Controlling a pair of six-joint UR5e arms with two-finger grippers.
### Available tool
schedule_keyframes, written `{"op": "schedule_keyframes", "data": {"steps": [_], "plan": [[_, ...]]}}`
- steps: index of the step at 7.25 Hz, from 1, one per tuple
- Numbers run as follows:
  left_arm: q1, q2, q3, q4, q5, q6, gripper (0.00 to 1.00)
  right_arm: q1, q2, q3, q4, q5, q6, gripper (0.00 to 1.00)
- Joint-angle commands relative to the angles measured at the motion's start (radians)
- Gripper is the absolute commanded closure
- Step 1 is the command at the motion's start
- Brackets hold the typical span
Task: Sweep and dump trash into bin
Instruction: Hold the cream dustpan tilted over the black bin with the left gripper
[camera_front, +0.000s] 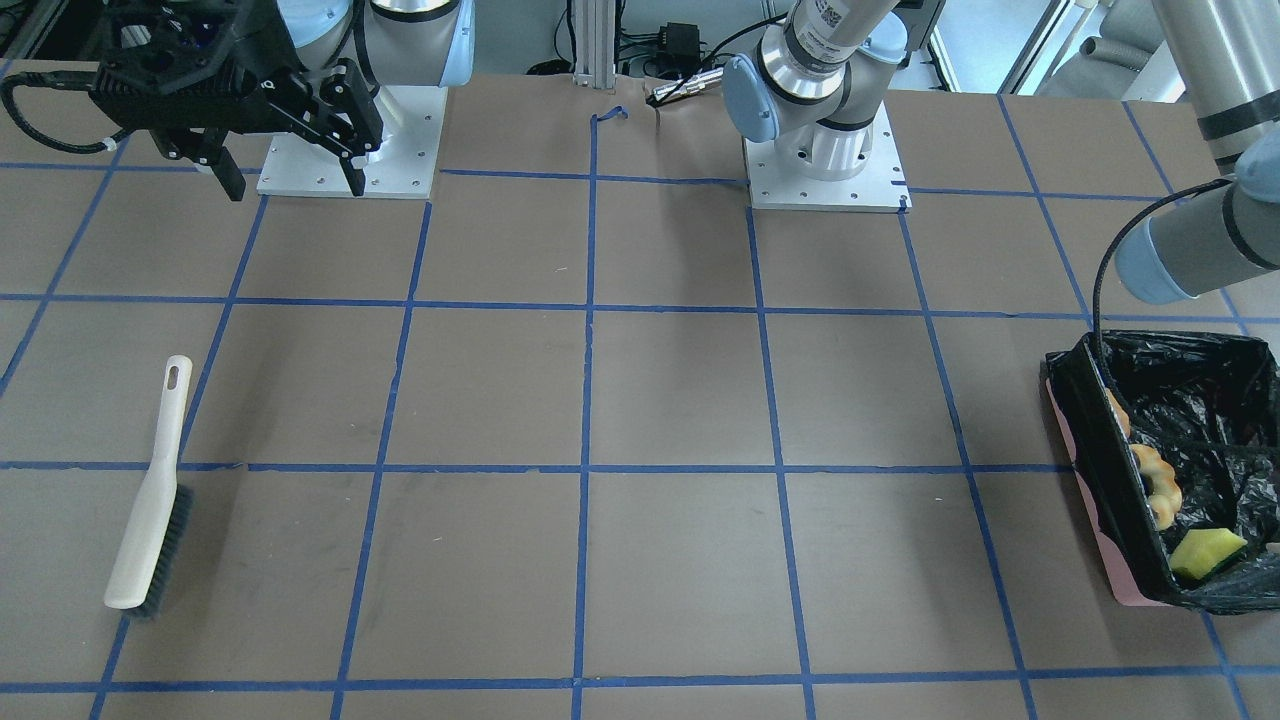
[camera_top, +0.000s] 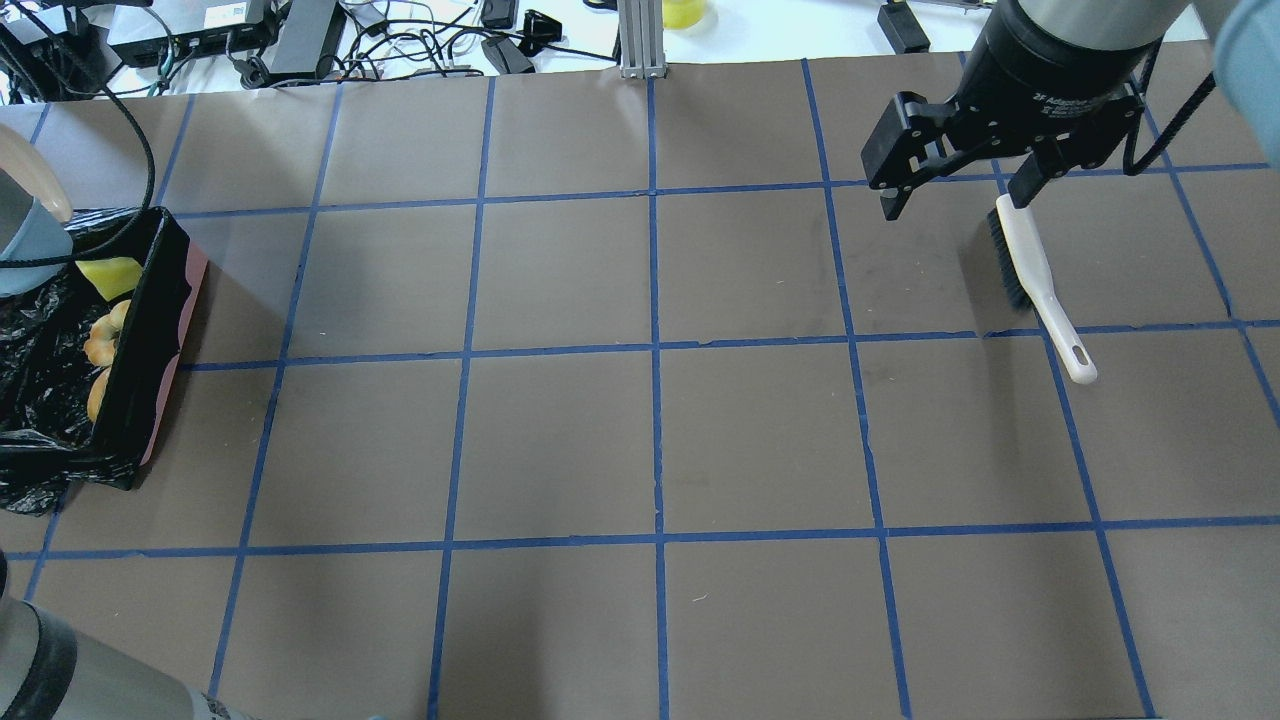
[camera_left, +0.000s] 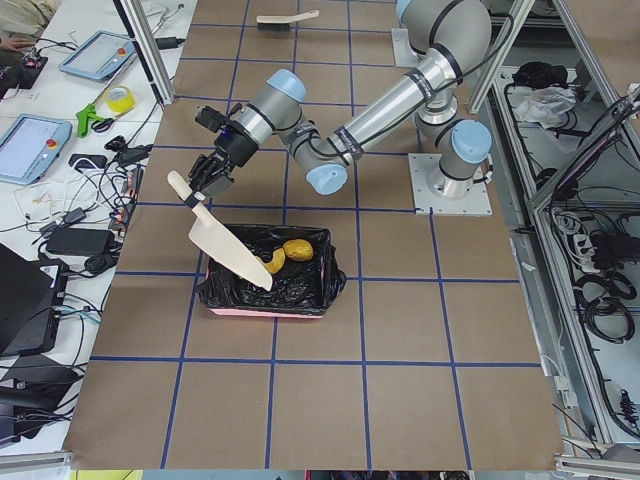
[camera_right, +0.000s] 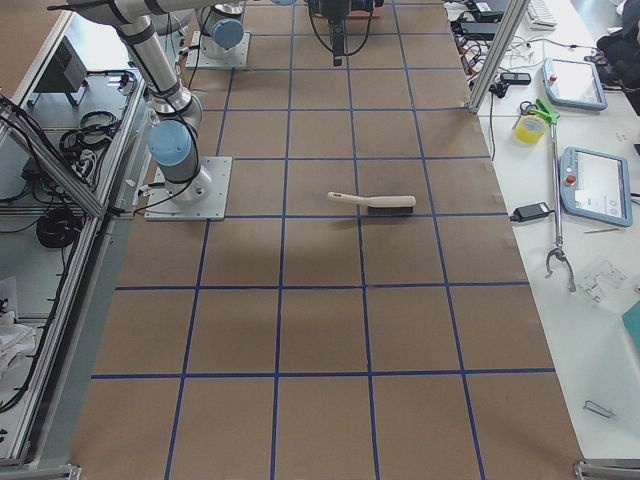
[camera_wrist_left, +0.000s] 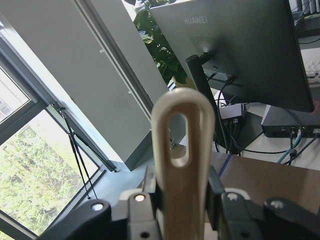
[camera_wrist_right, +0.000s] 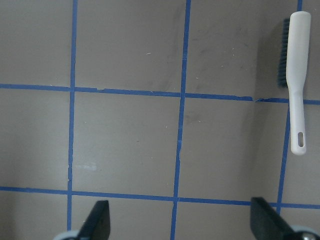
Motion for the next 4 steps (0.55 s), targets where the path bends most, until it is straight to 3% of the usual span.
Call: {"op": "schedule_keyframes", "data": {"steps": [1,4], "plan": [[-0.003,0.016,0.017,-0.079,-0.011,-0.007,1.00,0.000,-0.002,0.000,0.002,-0.001,0.000,0.00],[-0.005,0.074,0.116,-0.370,-0.018,0.041,1.00,-0.002,0.001,0.002,0.005,-0.004,0.000,0.00]]}}
